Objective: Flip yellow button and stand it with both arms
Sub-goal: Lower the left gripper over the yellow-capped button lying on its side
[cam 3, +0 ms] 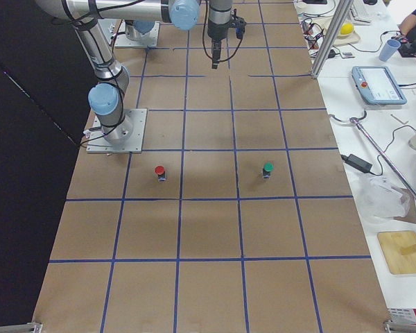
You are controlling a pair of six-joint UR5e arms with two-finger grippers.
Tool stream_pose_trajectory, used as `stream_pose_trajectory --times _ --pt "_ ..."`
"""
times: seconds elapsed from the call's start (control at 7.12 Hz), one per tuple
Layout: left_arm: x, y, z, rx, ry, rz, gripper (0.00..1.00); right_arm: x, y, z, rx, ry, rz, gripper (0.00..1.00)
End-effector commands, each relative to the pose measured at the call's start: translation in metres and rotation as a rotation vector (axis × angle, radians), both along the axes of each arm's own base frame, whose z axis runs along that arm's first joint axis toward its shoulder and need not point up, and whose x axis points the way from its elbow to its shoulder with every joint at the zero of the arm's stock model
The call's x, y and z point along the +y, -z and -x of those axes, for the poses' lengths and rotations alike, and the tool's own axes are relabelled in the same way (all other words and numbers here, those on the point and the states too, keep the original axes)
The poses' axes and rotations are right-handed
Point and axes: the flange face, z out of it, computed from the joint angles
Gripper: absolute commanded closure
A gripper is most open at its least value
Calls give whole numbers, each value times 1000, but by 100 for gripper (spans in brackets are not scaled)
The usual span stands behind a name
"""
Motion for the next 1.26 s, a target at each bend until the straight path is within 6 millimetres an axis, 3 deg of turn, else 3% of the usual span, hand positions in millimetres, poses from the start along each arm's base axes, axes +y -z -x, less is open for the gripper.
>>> stream_pose_trajectory --times 0.0,0.14,0.56,1.12 --pt "-1 36 -31 -23 117 27 2 -1 1 0 0 -1 0 1" --pt "4 58 -50 39 86 20 3 0 0 0 0 -1 0 1" --pt "2 87 -54 84 245 -21 5 0 0 0 0 0 0 1" --pt "-2 92 -54 95 236 -18 11 2 1 2 2 20 2 0"
